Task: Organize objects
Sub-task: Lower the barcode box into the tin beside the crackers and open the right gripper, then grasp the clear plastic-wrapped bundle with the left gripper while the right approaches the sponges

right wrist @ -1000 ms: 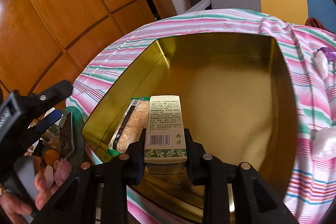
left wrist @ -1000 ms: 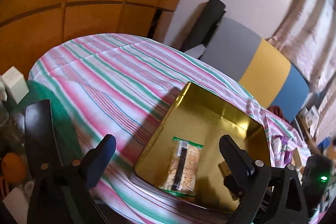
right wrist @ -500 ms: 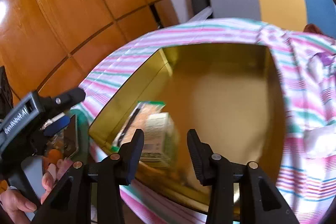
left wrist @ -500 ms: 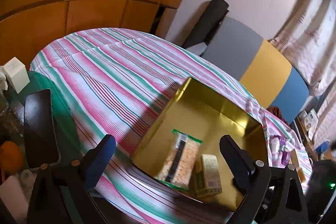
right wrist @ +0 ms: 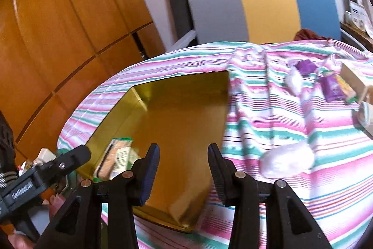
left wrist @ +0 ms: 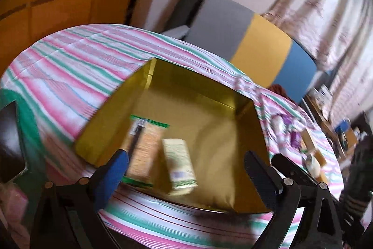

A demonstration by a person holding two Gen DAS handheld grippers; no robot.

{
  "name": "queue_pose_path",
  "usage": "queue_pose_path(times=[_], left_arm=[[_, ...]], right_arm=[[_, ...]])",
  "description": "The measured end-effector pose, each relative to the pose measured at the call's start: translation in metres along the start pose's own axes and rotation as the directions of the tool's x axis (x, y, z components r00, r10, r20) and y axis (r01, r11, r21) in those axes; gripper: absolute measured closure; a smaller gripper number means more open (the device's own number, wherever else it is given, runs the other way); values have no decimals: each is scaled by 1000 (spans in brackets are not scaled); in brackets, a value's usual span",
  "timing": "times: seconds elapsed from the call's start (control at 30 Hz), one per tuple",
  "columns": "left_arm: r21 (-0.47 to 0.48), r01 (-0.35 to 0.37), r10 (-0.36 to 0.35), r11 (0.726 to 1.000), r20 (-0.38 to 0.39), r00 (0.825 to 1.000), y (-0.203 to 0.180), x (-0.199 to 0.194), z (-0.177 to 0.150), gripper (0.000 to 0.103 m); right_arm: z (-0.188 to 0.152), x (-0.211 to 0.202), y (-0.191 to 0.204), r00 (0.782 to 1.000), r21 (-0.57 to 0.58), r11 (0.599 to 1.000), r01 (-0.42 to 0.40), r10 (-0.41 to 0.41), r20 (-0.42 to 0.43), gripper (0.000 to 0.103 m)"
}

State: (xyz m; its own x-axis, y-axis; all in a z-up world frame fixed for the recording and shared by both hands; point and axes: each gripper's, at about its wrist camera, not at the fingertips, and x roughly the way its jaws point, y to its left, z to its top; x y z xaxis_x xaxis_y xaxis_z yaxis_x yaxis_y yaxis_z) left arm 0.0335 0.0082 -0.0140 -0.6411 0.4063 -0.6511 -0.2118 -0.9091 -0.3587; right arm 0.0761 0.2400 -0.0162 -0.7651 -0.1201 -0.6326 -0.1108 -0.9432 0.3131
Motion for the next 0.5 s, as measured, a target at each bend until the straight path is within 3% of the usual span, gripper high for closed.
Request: queue_pose_path(times=[0.27,0.5], left_arm=[[129,82,-76,988,-49,996,-49,5,-13,3],[238,160,-140,958,-99,985,-97,10,-28,2]], right_arm=[[-7,-20,-59,993,109,988,111,-114,19,60],[-23,-41,-121,974,220,951,219,-226,9,60]])
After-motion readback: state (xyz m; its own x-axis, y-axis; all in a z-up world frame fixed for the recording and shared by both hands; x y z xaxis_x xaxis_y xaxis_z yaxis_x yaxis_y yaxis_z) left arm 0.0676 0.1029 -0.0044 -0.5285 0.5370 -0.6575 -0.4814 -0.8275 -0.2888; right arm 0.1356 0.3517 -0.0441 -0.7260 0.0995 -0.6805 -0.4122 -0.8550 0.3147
